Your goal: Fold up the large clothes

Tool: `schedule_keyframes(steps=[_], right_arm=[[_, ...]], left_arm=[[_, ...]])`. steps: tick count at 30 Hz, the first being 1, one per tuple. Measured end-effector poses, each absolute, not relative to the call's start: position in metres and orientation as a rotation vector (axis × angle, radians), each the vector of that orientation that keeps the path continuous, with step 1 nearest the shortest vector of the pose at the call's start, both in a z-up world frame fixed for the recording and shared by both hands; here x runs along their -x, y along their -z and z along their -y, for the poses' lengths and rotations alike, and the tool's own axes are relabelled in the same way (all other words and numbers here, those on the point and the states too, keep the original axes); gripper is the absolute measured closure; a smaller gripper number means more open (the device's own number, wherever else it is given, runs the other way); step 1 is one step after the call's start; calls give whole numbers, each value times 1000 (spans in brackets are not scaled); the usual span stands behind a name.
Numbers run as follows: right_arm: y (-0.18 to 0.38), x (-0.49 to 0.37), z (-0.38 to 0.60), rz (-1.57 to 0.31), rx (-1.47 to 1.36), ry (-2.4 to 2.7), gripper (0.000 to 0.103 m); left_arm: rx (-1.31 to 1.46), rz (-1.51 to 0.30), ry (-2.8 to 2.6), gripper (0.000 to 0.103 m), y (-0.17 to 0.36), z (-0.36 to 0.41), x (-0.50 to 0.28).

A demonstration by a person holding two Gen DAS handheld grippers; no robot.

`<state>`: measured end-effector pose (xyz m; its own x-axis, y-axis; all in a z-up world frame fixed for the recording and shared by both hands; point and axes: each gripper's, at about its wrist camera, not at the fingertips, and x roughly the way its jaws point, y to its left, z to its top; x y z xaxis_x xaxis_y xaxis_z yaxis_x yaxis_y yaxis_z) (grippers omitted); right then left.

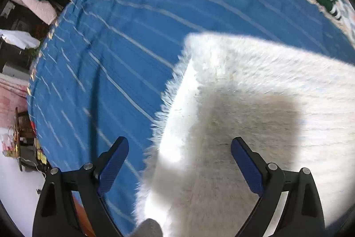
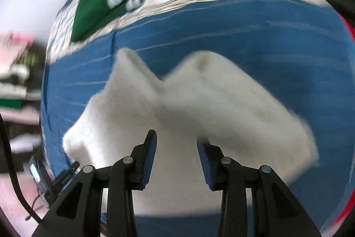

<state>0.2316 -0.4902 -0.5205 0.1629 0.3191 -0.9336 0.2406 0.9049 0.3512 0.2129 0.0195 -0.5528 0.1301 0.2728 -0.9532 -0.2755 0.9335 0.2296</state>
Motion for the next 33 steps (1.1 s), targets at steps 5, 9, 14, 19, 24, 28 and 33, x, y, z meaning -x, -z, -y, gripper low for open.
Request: schedule_keyframes(steps=[5, 9, 14, 19, 24, 28, 33], right_arm=[[595, -306, 495, -1452, -490, -24, 80], [571, -323, 481, -1520, -455, -58, 77], [538, -321, 438, -1548, -367, -176, 65], [565, -330, 362, -1604, -190, -323, 68], [619, -347, 306, -1653, 71, -253, 73], [617, -364, 300, -1705, 44, -243, 73], [554, -346, 372, -1584, -238, -261, 60]], left_arm=[[93, -1345, -397, 0, 566, -27, -210], [147, -1339, -399, 0, 570, -31, -210], [345, -1391, -390, 0, 576, -54, -211], [281, -1368, -521, 0, 545, -49, -206], [137, -1321, -570, 0, 497, -14, -198], [51, -1308, -522, 0, 474, 37, -198], [32, -1324, -369, 0, 483, 106, -217]])
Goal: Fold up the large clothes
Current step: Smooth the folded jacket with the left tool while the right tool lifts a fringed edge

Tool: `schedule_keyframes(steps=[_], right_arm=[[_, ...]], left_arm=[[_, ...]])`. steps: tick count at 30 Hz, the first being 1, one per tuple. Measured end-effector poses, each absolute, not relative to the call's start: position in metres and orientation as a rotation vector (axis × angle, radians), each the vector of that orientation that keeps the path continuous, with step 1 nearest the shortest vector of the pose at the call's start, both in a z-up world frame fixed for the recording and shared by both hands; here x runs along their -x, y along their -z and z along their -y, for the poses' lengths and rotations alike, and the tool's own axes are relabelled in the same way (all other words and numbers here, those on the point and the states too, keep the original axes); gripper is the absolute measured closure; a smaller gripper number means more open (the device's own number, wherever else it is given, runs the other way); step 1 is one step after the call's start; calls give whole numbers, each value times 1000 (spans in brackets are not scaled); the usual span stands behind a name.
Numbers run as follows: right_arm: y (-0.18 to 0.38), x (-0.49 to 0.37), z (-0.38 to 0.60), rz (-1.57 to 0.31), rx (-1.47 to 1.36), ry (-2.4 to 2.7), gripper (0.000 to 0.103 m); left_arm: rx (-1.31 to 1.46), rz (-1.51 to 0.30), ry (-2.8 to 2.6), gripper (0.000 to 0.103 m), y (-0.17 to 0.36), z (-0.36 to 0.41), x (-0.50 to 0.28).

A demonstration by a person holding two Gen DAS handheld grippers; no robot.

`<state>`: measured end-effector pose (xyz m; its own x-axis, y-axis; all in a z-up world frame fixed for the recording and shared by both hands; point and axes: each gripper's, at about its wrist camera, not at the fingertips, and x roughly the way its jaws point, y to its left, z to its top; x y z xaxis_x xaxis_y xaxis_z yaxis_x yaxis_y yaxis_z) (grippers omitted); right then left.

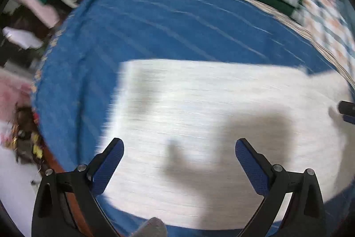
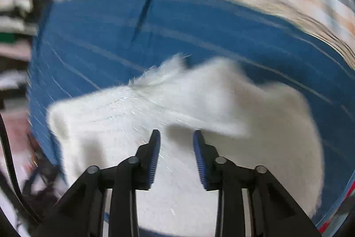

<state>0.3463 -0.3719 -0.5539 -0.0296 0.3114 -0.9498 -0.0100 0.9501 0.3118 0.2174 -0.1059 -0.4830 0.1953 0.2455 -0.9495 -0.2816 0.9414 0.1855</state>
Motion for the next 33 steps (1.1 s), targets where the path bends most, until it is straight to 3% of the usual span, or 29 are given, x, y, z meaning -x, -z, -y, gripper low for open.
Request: schedule_keyframes(steps=[3, 8, 12, 17, 24, 26, 28, 33], right_arm=[[529, -306, 440, -1472, -331, -164, 46], [551, -224, 536, -1496, -607, 5, 45], [598, -164, 574, -1455, -897, -33, 36], [665, -158, 565, -1335, -1138, -127, 36], [691, -199, 548, -1096, -1359, -232, 35], [697, -213, 537, -1080, -1376, -262, 37], [699, -225, 525, -1069, -1377, -284, 66], [650, -232, 514, -1015, -1277, -353, 76]], left_arm=[[-7, -1315, -302, 0, 500, 152, -236], [-102, -1362, -299, 0, 565, 176, -257], [-44, -1327, -269, 0, 560, 166, -252], [-84, -1328, -272, 0, 558, 176, -257], [-118, -1321, -244, 0, 558, 185, -260], [-117, -1322, -238, 0, 558, 184, -262], [-115, -1325, -236, 0, 559, 181, -259], [-64, -1329, -220, 0, 563, 175, -263]])
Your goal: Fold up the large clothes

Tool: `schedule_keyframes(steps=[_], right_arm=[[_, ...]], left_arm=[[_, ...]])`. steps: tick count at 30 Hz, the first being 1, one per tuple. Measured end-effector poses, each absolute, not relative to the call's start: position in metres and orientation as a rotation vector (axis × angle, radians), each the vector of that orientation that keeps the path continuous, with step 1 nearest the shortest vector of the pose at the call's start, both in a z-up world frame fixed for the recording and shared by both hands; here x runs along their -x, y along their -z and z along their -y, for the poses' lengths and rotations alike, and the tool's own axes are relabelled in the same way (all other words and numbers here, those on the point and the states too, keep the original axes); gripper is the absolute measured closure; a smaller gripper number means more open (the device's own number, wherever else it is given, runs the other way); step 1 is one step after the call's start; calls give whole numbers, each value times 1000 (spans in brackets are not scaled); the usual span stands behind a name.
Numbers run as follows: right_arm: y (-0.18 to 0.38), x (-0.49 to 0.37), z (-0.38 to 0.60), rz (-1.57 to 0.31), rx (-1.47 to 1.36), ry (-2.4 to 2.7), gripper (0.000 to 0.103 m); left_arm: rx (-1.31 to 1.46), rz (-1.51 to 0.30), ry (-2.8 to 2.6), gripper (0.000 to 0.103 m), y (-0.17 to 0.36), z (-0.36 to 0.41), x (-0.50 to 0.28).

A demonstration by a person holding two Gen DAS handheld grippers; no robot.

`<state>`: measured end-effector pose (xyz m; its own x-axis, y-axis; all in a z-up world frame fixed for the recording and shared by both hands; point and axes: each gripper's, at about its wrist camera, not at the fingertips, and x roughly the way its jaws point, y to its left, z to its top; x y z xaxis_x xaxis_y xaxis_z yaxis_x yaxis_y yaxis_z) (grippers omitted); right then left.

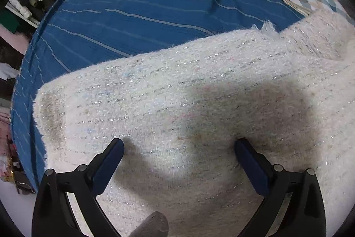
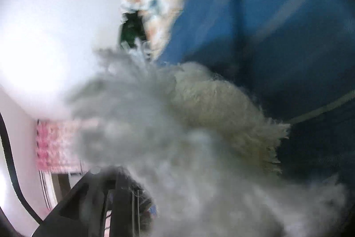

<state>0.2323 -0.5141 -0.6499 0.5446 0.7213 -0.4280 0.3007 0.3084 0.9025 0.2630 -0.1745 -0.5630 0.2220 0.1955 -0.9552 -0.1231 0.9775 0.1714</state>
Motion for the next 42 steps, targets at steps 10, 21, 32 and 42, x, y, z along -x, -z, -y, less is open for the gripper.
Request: schedule_keyframes(steps=[10, 21, 32, 42], right_arm=[[530, -268, 410, -1082, -831, -470, 77], [441, -241, 129, -1136, -122, -755, 77], [555, -170, -58, -1460, 221, -1005, 37], [507, -244, 110, -1582, -193, -926, 29]], left_arm=[[215, -1321, -284, 0, 539, 123, -242], [509, -1258, -732, 0, 481, -24, -15], [786, -1200, -905, 0, 491, -82, 88], [1041, -936, -620, 1, 483, -101, 23]])
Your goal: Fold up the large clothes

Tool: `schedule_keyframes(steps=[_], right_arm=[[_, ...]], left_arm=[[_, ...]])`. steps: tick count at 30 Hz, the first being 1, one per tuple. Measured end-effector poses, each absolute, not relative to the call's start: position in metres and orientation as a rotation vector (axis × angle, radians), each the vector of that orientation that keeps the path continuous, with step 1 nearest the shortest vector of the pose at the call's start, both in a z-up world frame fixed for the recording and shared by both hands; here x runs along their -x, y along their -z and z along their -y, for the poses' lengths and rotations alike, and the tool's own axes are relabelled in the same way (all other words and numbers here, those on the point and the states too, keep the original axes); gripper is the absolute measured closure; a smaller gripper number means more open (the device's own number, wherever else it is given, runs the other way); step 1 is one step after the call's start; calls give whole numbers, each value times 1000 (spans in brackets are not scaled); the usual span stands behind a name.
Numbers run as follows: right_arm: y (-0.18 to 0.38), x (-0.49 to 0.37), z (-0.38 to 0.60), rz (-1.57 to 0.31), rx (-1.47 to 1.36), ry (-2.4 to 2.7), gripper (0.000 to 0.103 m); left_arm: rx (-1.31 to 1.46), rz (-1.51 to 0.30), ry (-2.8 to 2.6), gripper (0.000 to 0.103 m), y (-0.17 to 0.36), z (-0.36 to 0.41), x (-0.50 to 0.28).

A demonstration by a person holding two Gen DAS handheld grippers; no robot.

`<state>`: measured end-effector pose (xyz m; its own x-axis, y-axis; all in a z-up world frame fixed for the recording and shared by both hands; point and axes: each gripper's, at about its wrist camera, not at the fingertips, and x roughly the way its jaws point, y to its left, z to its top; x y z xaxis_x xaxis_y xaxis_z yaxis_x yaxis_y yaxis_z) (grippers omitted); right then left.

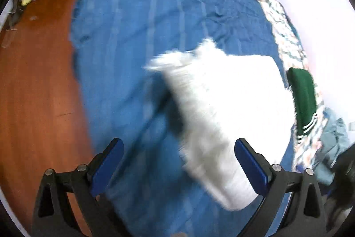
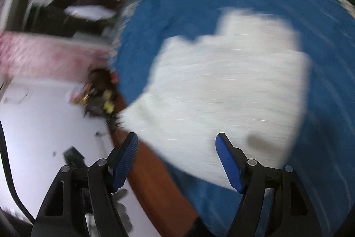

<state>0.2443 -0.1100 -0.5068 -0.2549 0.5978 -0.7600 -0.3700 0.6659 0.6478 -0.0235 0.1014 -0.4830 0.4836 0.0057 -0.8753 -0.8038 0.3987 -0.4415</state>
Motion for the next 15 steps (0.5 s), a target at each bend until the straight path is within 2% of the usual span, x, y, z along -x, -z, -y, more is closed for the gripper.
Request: schedule_keyframes(steps=[3, 4, 5, 6, 9, 11, 14, 15], right_arm=[[527, -267, 141, -1610, -185, -808, 30], [533, -275, 144, -1611, -187, -788, 32], [537, -286, 142, -1613, -188, -773, 33], [547, -297, 145, -1618, -192, -769, 34], [555, -296, 134, -1632, -173, -765, 41], [557, -294, 117, -1646, -144, -772, 46], [563, -288, 88, -1688, -89, -780, 55], [571, -286, 73, -1711, -22, -768, 61]], left_arm=[[1128, -906, -550, 2, 508, -114, -5], [1153, -888, -513, 20, 519, -119, -18], [1149, -891, -526, 46, 523, -121, -22], [1164, -882, -513, 85, 529, -123, -26], [1118, -862, -564, 92, 515, -117, -12], [1088, -876, -593, 91, 508, -112, -3], [1123, -916, -630, 89, 528, -119, 17], [1147, -922, -637, 87, 540, -125, 21]])
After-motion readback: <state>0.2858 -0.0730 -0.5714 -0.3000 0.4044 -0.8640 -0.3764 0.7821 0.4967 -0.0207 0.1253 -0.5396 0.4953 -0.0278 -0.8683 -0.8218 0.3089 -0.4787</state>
